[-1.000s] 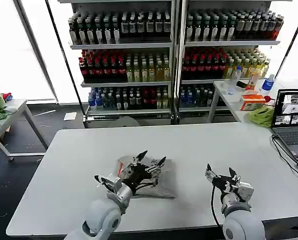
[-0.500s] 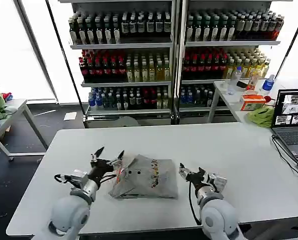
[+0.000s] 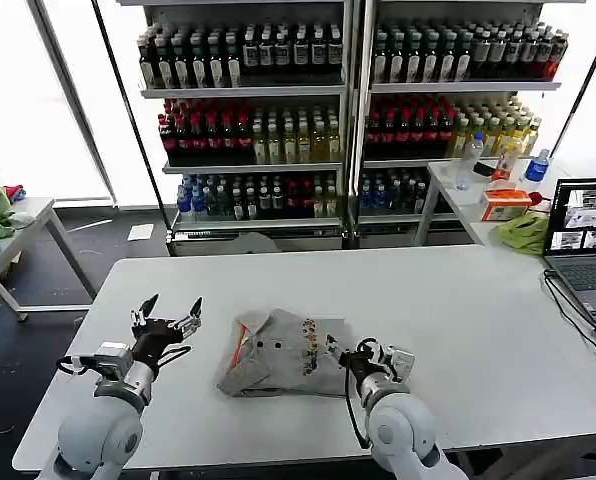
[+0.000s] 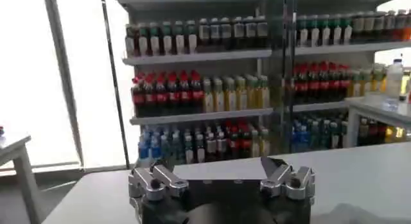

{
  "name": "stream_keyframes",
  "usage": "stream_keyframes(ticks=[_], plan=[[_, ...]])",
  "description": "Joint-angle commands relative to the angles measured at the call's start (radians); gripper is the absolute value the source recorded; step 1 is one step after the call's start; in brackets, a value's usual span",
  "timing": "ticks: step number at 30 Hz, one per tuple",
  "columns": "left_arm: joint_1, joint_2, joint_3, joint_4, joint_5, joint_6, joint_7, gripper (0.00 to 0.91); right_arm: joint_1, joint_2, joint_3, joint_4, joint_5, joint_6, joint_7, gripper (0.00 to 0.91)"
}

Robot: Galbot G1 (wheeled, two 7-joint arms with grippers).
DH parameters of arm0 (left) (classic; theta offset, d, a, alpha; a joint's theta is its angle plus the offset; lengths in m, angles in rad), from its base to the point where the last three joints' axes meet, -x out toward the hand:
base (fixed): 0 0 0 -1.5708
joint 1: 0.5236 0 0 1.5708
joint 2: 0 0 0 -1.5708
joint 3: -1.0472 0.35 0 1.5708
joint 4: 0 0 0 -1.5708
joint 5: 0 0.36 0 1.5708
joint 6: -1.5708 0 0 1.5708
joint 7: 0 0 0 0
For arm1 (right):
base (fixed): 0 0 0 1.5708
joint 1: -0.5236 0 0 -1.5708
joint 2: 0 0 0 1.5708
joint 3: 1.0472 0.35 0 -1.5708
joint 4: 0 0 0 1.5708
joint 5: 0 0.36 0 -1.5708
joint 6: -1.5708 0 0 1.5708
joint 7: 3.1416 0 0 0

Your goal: Fold and organize the clothes.

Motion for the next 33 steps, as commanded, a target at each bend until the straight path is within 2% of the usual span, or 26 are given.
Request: stream_keyframes(ticks=[1,4,6,9,10,11,24,33], plan=[[0.019,0.015,-0.044,-0.007,0.0,0.013,-0.015,0.907,0.028,0.041,-0.035,-0.052,0.016,0.0,0.007,0.907],[0.019,0.015,-0.041,-0.006,-0.001,0.015,-0.016,0.907,0.034,0.046,-0.043,-0.06,0.011,0.001,0.012,0.907],[0.019,0.01,-0.041,-0.006,0.0,0.016,-0.016,0.907,0.036,0.048,-0.044,-0.066,0.007,0.001,0.015,0.867],[0.02,0.006,-0.04,-0.003,-0.001,0.016,-0.018,0.907,0.043,0.047,-0.038,-0.08,0.007,0.002,0.022,0.645],[0.021,0.005,-0.041,-0.003,-0.001,0.016,-0.018,0.907,0.044,0.046,-0.035,-0.083,0.006,0.002,0.024,0.222],[0.022,0.005,-0.042,-0.004,-0.001,0.016,-0.019,0.907,0.042,0.045,-0.033,-0.083,0.006,0.002,0.025,0.0],[0.027,-0.008,-0.026,-0.001,0.002,0.022,-0.024,0.907,0.04,-0.02,-0.02,-0.066,0.013,0.001,0.008,0.0],[0.034,-0.015,-0.034,-0.009,0.001,0.026,-0.028,0.907,0.104,-0.168,-0.029,-0.033,0.043,-0.001,-0.018,0.0]])
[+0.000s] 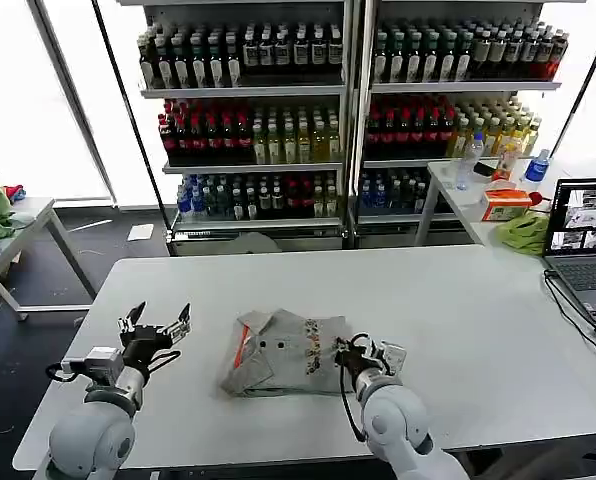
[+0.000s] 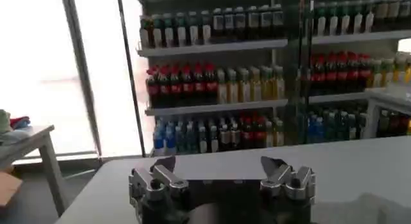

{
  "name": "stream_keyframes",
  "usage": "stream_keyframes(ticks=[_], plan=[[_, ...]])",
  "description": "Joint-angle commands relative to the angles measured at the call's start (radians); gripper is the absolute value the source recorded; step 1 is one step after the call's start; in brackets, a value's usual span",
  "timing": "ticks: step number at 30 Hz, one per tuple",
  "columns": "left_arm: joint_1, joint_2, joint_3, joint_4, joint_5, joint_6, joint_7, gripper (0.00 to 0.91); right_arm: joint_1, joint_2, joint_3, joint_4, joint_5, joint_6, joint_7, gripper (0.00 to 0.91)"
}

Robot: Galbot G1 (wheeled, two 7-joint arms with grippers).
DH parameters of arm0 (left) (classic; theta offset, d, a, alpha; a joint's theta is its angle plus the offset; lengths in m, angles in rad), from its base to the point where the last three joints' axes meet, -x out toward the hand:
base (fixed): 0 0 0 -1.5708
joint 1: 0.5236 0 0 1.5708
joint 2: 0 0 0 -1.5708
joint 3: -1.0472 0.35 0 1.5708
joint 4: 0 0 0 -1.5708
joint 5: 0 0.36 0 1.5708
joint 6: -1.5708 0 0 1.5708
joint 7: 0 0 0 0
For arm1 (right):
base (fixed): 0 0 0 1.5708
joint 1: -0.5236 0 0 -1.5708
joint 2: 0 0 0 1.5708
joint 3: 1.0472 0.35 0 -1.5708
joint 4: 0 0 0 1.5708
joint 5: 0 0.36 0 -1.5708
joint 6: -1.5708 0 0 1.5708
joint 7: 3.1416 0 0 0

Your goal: Fold and organize the clothes.

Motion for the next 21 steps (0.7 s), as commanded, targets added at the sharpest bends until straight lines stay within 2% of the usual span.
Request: stream_keyframes(ticks=[1,8,16,17,18,19,21], plan=[[0.006,-0.014,0.001,0.001,0.002,0.001,-0.003,0.907,0.049,-0.139,0.006,0.009,0.014,-0.001,-0.025,0.0],[-0.003,-0.019,0.005,0.003,0.001,0.006,-0.007,0.907,0.079,-0.199,0.039,-0.045,0.009,-0.001,-0.071,0.0],[-0.001,-0.028,0.012,0.002,0.002,0.007,-0.01,0.907,0.142,-0.267,0.054,-0.16,-0.046,-0.001,-0.123,0.0],[-0.001,-0.029,0.012,0.003,0.002,0.007,-0.01,0.907,0.143,-0.267,0.054,-0.175,-0.065,-0.001,-0.123,0.04],[-0.001,-0.03,0.012,0.005,0.002,0.007,-0.01,0.907,0.144,-0.264,0.056,-0.185,-0.1,-0.001,-0.121,0.262],[-0.001,-0.03,0.012,0.006,0.001,0.007,-0.01,0.907,0.143,-0.259,0.059,-0.192,-0.127,0.0,-0.12,0.907],[0.0,-0.031,0.013,0.005,0.0,0.008,-0.01,0.907,0.14,-0.253,0.073,-0.189,-0.17,-0.001,-0.12,0.907]])
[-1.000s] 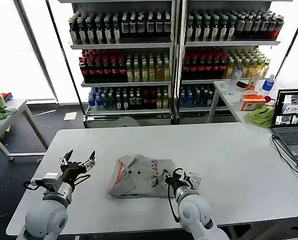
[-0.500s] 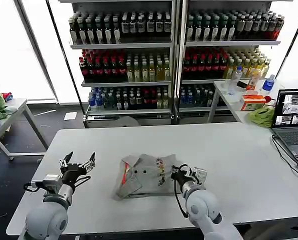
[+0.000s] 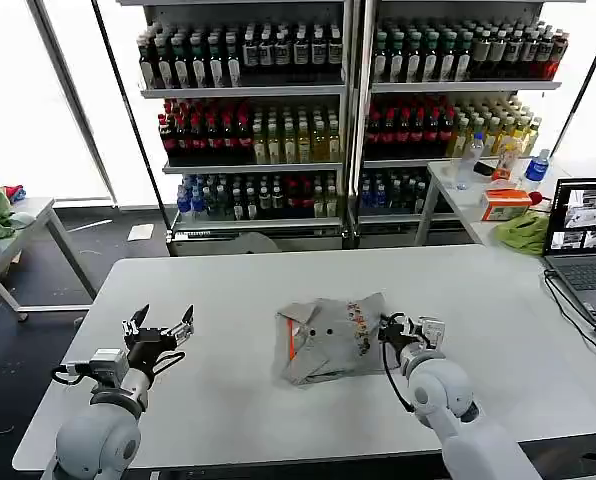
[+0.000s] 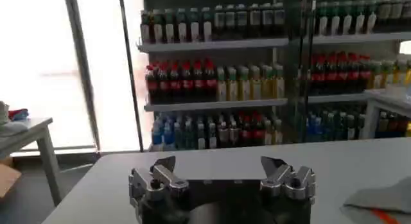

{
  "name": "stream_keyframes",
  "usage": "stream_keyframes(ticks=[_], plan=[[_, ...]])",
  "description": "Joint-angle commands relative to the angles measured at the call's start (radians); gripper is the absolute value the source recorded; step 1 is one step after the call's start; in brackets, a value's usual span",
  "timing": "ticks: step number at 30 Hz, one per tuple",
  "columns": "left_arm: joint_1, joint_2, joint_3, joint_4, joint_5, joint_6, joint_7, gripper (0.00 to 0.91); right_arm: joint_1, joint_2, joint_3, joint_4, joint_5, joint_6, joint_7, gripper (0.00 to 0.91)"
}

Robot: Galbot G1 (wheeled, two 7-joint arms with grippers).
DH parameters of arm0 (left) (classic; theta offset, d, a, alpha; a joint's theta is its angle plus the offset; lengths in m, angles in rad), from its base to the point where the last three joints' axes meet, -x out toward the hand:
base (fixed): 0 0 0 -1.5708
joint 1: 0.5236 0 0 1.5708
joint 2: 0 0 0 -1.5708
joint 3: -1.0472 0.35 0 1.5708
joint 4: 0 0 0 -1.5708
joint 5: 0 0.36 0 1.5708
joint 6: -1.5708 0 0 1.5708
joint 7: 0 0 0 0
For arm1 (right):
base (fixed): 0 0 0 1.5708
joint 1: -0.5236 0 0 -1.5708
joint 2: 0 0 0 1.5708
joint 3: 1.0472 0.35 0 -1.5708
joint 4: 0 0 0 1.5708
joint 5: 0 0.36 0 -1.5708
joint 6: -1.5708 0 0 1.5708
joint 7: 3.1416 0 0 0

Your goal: Fold and organize the clothes.

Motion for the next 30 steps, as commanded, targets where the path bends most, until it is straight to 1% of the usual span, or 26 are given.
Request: stream_keyframes(ticks=[1,3,5,6,9,10,12,13,14,17,22,30], plan=[[0.0,-0.005,0.002,0.003,-0.001,0.001,0.0,0.907,0.033,-0.05,0.033,-0.085,-0.151,0.0,-0.032,0.907],[0.001,-0.007,0.005,0.002,0.0,0.002,0.0,0.907,0.029,-0.048,0.05,-0.056,-0.183,0.0,-0.029,0.907],[0.002,-0.01,0.004,-0.001,-0.001,0.002,0.0,0.907,0.025,-0.038,0.074,-0.023,-0.238,0.002,-0.034,0.907],[0.003,-0.012,0.004,-0.001,-0.001,0.002,0.001,0.907,0.026,-0.027,0.091,0.016,-0.258,0.002,-0.033,0.907],[0.003,-0.018,0.006,0.002,-0.001,0.001,0.001,0.907,0.047,-0.009,0.076,0.08,-0.268,0.003,-0.04,0.907],[0.003,-0.018,0.007,0.002,-0.002,0.002,0.001,0.907,0.047,-0.009,0.076,0.08,-0.268,0.003,-0.04,0.907],[0.006,-0.019,0.006,-0.005,-0.001,0.004,0.0,0.907,0.08,0.011,0.012,0.115,-0.283,0.002,-0.057,0.907],[0.006,-0.021,0.004,-0.008,-0.002,0.005,0.0,0.907,0.088,0.011,0.012,0.118,-0.283,0.002,-0.06,0.907],[0.014,-0.025,0.001,-0.015,-0.002,0.006,0.0,0.907,0.109,0.029,-0.044,0.115,-0.297,0.001,-0.064,0.907],[0.034,-0.032,-0.006,-0.028,-0.001,0.006,0.0,0.907,0.152,0.046,-0.126,0.084,-0.363,0.002,-0.085,0.907],[0.066,-0.045,-0.026,-0.037,-0.002,0.004,0.001,0.907,0.209,0.047,-0.257,0.035,-0.381,0.002,-0.091,0.907],[0.081,-0.055,-0.033,-0.045,-0.001,0.006,0.003,0.907,0.221,0.052,-0.323,-0.054,-0.415,0.001,-0.099,0.907]])
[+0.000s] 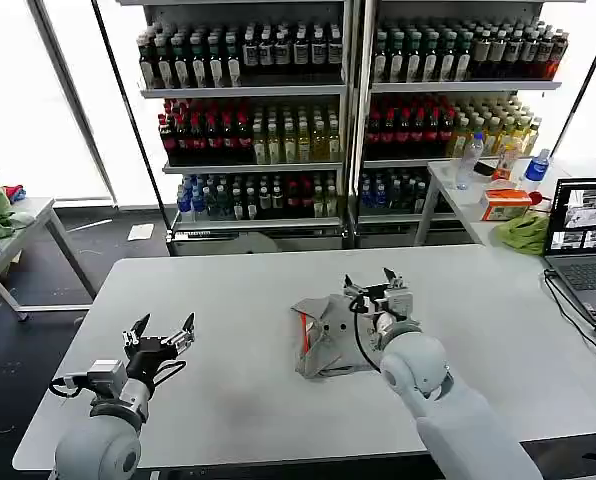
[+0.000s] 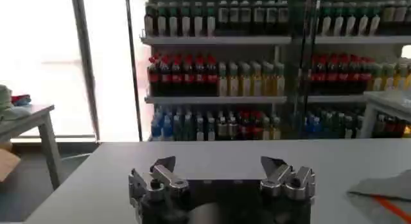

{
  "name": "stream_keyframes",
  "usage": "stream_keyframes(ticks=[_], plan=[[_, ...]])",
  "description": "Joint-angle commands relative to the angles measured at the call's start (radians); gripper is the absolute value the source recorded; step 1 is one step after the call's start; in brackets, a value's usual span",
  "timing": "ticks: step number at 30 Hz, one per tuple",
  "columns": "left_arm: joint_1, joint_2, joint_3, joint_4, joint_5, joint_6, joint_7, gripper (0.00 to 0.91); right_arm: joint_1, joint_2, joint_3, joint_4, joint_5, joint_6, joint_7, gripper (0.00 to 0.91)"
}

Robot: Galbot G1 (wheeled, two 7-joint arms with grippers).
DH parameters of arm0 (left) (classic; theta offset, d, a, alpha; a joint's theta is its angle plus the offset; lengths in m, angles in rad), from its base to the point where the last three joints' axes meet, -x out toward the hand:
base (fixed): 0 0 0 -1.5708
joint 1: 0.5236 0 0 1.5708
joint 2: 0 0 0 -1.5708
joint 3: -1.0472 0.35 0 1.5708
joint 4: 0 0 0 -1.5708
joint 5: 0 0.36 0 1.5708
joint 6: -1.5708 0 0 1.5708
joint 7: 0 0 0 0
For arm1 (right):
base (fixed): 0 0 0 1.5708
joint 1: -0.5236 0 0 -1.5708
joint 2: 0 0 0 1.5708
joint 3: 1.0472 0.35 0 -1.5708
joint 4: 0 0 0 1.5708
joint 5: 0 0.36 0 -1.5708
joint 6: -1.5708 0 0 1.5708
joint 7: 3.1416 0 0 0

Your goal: Fold and organize the clothes.

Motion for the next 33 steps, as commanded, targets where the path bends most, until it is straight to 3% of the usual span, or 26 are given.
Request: stream_keyframes(ticks=[1,16,28,33], plan=[[0.027,-0.009,-0.01,-0.011,0.0,0.001,0.001,0.907,0.058,0.014,-0.163,-0.083,-0.079,0.0,-0.019,0.907],[0.044,-0.01,-0.023,-0.009,-0.005,-0.002,0.005,0.907,0.011,0.03,-0.136,-0.196,-0.106,0.001,-0.04,0.907],[0.037,-0.01,-0.014,0.001,-0.005,-0.003,0.008,0.907,-0.015,0.03,-0.108,-0.205,-0.088,0.002,-0.036,0.907],[0.036,-0.01,-0.015,-0.004,-0.005,-0.001,0.01,0.907,-0.023,0.042,-0.045,-0.149,-0.075,0.018,-0.037,0.907]])
